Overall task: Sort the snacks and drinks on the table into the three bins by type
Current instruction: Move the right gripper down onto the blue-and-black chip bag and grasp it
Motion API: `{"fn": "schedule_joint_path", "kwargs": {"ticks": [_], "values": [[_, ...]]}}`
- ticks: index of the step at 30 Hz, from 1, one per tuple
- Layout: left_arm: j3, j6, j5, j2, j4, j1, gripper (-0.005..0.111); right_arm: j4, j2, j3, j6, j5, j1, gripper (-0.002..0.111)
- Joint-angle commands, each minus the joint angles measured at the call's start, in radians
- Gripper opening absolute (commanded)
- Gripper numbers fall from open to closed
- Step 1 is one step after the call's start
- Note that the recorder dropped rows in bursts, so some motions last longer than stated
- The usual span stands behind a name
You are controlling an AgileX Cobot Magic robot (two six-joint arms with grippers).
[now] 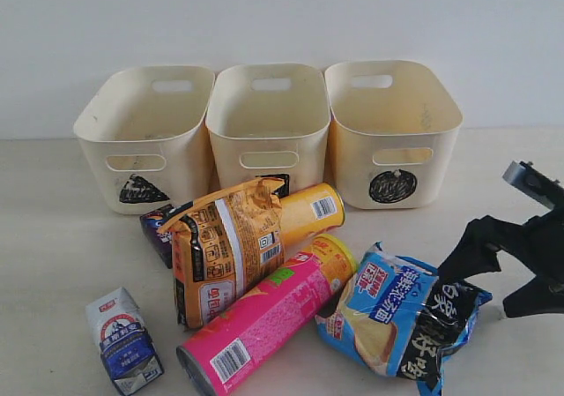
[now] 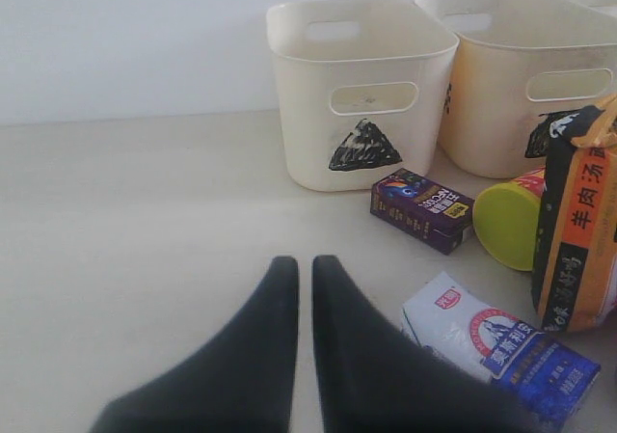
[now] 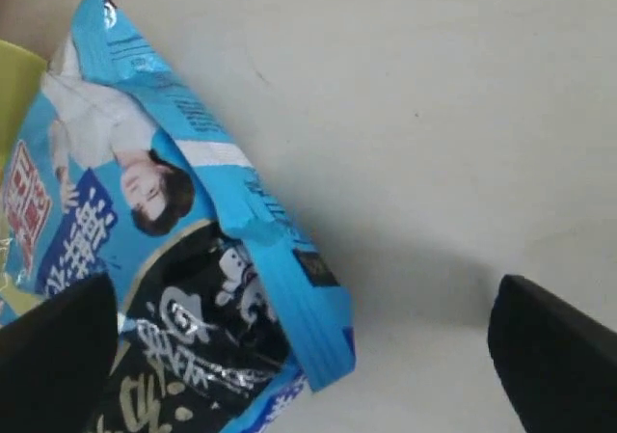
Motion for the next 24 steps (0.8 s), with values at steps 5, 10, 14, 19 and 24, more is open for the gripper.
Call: {"fn": "schedule_joint_path", "kwargs": {"ticks": [5, 10, 14, 19, 24], "values": [[-0.003, -0.009, -0.007, -0.003, -0.007, 0.002, 0.004, 0.082, 0.050, -0.001, -0.027, -0.052, 0.037, 0.094], [-0.003, -0.009, -0.007, -0.003, -0.007, 0.002, 0.004, 0.108, 0.089, -0.001, -0.049, -0.047, 0.074, 0.094], [-0.003, -0.009, -0.007, -0.003, -0.007, 0.002, 0.004, 0.124, 0.123, -0.001, -0.061, -0.068, 0.129, 0.094], [-0.003, -0.009, -0.005, -0.003, -0.007, 0.002, 0.004, 0.140, 0.170, -0.003, -0.063, -0.075, 0.163, 0.094], [-0.003, -0.009, -0.005, -0.003, -0.007, 0.002, 0.004, 0.130, 0.211, -0.003, -0.089, -0.073, 0.163, 0.093]]}}
